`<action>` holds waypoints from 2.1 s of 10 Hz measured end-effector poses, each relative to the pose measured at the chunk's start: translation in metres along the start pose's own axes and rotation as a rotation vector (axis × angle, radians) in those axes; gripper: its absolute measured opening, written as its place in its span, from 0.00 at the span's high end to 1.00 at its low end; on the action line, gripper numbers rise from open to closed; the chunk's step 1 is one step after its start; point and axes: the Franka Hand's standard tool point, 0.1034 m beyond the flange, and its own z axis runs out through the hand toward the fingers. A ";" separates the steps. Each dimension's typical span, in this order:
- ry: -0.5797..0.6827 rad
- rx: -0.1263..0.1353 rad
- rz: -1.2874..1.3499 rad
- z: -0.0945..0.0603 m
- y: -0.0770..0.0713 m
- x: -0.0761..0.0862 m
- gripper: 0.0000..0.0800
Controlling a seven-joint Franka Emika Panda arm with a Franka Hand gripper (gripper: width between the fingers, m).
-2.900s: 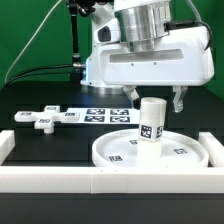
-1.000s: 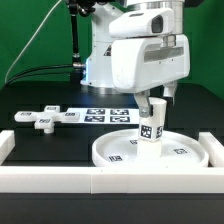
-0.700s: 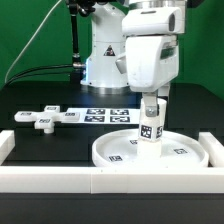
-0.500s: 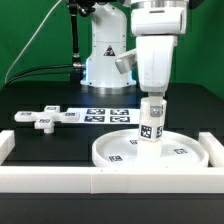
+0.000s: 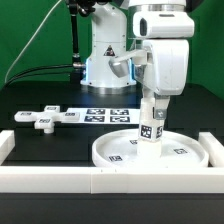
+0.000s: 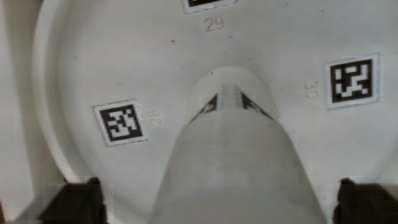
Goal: Assemble round table
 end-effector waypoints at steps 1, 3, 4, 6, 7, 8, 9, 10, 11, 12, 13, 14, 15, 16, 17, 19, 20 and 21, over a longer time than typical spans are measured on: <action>-0.003 0.000 -0.066 0.000 0.000 -0.002 0.19; -0.013 0.002 -0.193 0.001 -0.001 -0.005 0.19; -0.014 0.002 -0.204 0.001 -0.001 -0.006 0.19; -0.014 0.006 -0.195 0.001 -0.002 -0.006 0.31; -0.015 0.013 -0.195 0.002 -0.004 -0.007 0.49; -0.015 0.013 -0.195 0.002 -0.004 -0.007 0.49; -0.015 0.013 -0.195 0.002 -0.004 -0.007 0.49; -0.015 0.014 -0.186 0.002 -0.004 -0.007 0.49; -0.015 0.014 -0.167 0.002 -0.004 -0.007 0.49; -0.015 0.018 -0.090 0.002 -0.004 -0.006 0.49; -0.017 0.024 0.029 0.002 -0.005 -0.003 0.49; -0.020 0.029 0.165 0.002 -0.006 -0.002 0.49; -0.024 0.034 0.320 0.002 -0.006 -0.002 0.49; -0.025 0.033 0.416 0.002 -0.006 -0.002 0.49; -0.025 0.033 0.459 0.002 -0.007 -0.002 0.49; -0.028 0.031 0.596 0.002 -0.007 -0.002 0.49; -0.028 0.031 0.640 0.002 -0.007 -0.002 0.49; -0.025 0.032 0.727 0.003 -0.007 -0.002 0.49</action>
Offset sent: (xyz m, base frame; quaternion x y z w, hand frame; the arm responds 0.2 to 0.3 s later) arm -0.0040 0.0010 -0.0013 0.0024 0.0067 -0.1840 0.9829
